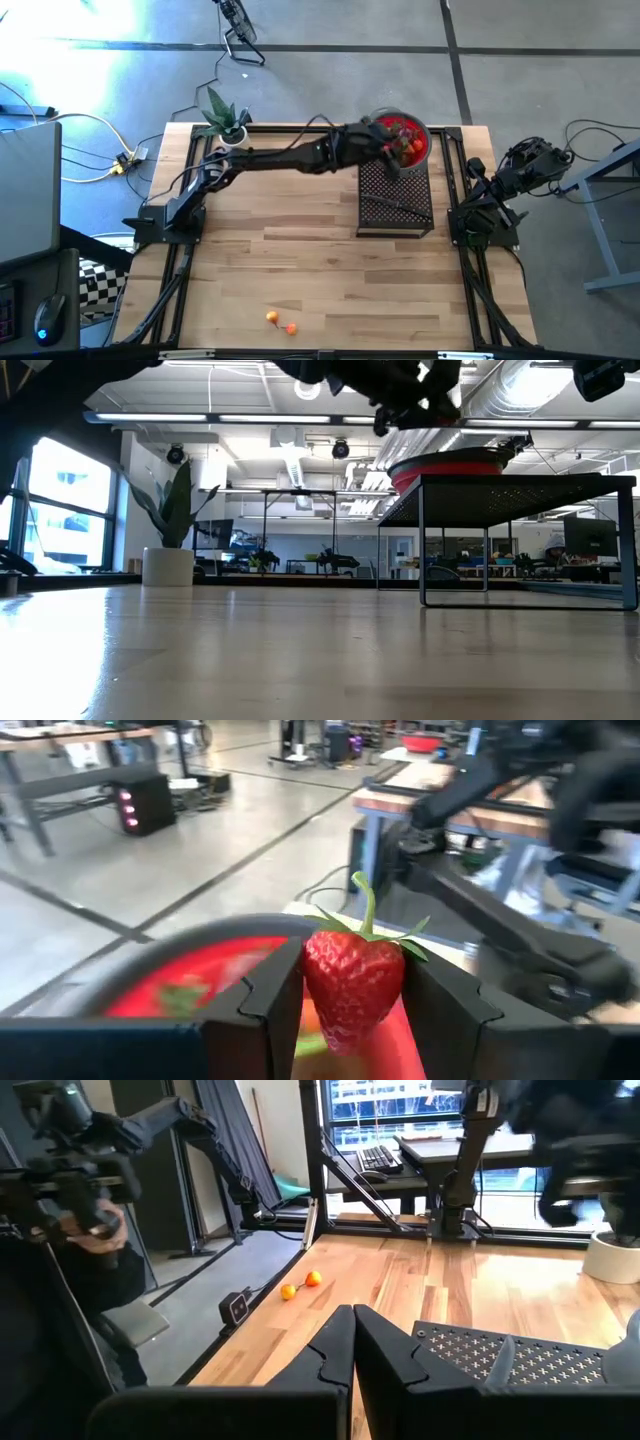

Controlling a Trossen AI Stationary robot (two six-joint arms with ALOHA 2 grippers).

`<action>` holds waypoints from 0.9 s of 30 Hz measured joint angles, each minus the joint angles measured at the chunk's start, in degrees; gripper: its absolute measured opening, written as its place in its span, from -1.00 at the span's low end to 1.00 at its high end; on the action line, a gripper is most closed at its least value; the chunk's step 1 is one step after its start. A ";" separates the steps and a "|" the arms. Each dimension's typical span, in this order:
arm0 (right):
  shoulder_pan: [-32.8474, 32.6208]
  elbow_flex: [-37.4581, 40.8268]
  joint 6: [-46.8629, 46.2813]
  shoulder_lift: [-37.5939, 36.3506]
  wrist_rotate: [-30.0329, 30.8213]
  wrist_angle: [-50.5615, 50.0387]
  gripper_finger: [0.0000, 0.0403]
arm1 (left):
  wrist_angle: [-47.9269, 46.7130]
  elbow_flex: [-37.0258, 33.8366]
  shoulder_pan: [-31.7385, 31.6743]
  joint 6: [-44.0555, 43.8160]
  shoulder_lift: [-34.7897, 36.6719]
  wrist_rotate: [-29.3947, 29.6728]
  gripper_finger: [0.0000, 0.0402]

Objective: Pick & Place Fruit
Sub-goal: Put the strawberry into the strainer bowl on the shelf

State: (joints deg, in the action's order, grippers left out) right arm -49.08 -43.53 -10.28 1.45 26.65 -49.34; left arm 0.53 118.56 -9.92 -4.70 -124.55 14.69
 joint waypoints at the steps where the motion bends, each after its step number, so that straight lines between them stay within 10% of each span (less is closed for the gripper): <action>1: 0.02 0.00 0.00 0.00 0.00 0.00 -0.99 | -0.04 0.00 -0.80 -0.01 0.00 0.00 -0.28; 27: 0.00 0.00 0.02 0.00 0.02 -0.15 -0.99 | -2.89 0.00 -8.30 -6.08 0.00 -7.17 -0.02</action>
State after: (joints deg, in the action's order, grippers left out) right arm -49.08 -43.53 -10.26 1.45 26.68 -49.50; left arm -2.36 118.56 -18.22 -10.79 -124.55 7.52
